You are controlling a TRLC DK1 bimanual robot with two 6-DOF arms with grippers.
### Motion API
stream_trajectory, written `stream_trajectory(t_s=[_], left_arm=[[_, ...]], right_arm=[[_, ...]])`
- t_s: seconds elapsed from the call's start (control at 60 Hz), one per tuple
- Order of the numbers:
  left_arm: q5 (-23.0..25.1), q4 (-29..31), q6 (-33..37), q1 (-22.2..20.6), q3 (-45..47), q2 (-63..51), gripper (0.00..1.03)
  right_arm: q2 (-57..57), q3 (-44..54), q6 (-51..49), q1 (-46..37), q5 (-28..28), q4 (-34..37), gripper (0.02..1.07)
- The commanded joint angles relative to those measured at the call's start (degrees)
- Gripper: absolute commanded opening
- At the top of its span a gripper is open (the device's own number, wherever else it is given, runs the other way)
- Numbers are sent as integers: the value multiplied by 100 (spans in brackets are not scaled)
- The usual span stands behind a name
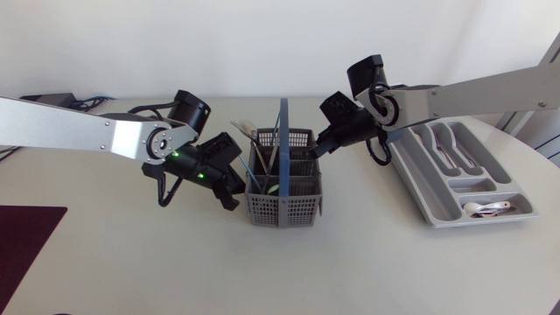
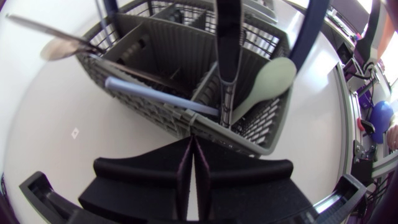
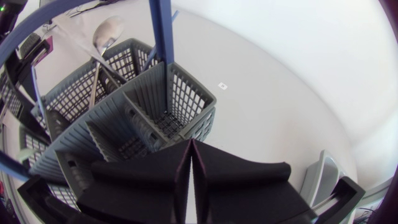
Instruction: Sort the cutlery from the basket into the organizer compartments.
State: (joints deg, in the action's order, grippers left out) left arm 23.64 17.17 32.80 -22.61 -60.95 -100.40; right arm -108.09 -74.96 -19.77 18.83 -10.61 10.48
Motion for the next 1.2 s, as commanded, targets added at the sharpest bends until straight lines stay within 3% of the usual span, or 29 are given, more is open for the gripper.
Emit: stream_trajectory(t_s=[0.0, 0.167, 0.35, 0.65, 0.867, 1.0, 1.183], left_arm=[[159, 50, -80, -200, 162, 302, 4], [159, 208, -89, 424, -58, 864, 4], [282, 102, -274, 1233, -664, 574, 4], [572, -284, -933, 1505, -2422, -1518, 4], [1802, -152, -1522, 1611, -4136, -2968, 4], [2400, 375, -1539, 1567, -5094, -3627, 4], [3006, 1175, -1135, 1479, -5691, -4031, 4]], right_arm=[[-19, -107, 193, 130, -81, -11, 8], [930, 649, 131, -90, -152, 112, 8], [2302, 1572, -71, -327, -495, 675, 8], [3928, 2574, -203, -37, -952, 1562, 8], [4033, 3233, -53, 499, -978, 1202, 8], [3761, 3453, 8, 631, -978, 903, 8], [3374, 3593, 122, 789, -978, 367, 8]])
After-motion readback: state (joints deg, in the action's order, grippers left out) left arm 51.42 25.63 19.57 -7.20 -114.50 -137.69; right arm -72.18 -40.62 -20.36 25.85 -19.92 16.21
